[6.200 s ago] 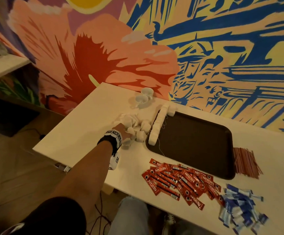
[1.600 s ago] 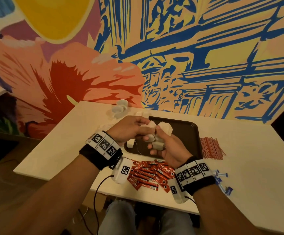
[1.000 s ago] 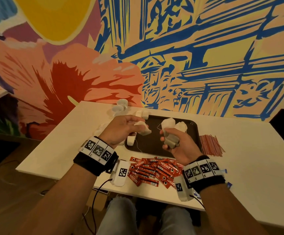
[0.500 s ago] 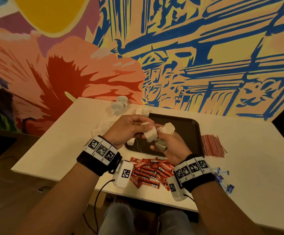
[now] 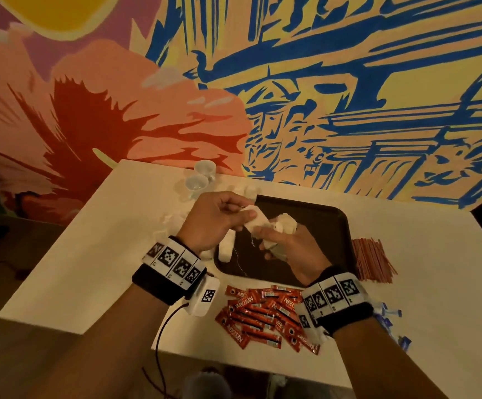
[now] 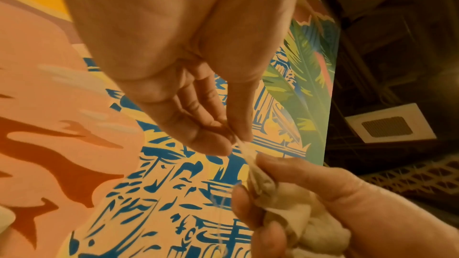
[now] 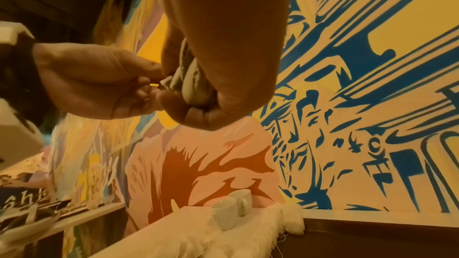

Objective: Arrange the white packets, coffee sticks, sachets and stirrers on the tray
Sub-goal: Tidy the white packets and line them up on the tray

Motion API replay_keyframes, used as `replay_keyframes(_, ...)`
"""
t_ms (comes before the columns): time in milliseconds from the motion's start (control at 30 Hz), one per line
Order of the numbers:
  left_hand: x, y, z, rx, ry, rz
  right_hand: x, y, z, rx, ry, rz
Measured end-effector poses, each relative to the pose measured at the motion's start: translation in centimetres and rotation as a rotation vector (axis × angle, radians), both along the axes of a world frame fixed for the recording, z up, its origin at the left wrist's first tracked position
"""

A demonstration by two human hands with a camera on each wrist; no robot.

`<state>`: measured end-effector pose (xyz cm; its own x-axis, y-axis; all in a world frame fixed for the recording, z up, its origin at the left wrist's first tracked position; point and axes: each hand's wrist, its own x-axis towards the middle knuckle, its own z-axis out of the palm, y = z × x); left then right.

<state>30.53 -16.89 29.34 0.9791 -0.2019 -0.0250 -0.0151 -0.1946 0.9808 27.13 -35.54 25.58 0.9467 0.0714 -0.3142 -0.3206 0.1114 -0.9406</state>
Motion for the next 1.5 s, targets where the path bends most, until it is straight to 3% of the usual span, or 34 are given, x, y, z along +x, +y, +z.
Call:
replay_keyframes(167, 1.8, 2.1, 1.8, 0.126, -0.013, -0.183, 0.7, 0.5, 2.0, -0.062, -0.080, 0.005)
replay_keyframes(433, 3.3, 3.0, 5.9, 0.265, -0.118, -0.258, 1.9, 1.0, 5.6, -0.242, -0.181, 0.036)
replay_keyframes(667, 5.0, 2.1, 6.0, 0.388, -0.182, -0.308, 2.9, 0.5, 5.3, -0.361, -0.198, 0.087)
replay_keyframes(767, 6.6, 1.1, 5.8, 0.416, -0.201, -0.298, 3.9, -0.4, 4.5, -0.299, -0.150, 0.030)
replay_keyframes(867, 9.2, 0.7, 5.4, 0.388, -0.194, -0.230, 5.2, -2.0, 3.0, -0.180, -0.011, -0.182)
replay_keyframes(967, 12.5, 0.8, 4.2, 0.353, -0.177, -0.124, 6.7, -4.3, 1.3, -0.128, 0.139, -0.324)
replay_keyframes(1233, 22.2, -1.2, -2.7, 0.624, -0.103, -0.060, 12.2, -7.6, 0.1, -0.065, 0.224, -0.232)
replay_keyframes(1500, 25.8, -5.2, -11.0, 0.809, 0.004, -0.196, 17.7, -8.2, -2.0, -0.071, 0.261, -0.156)
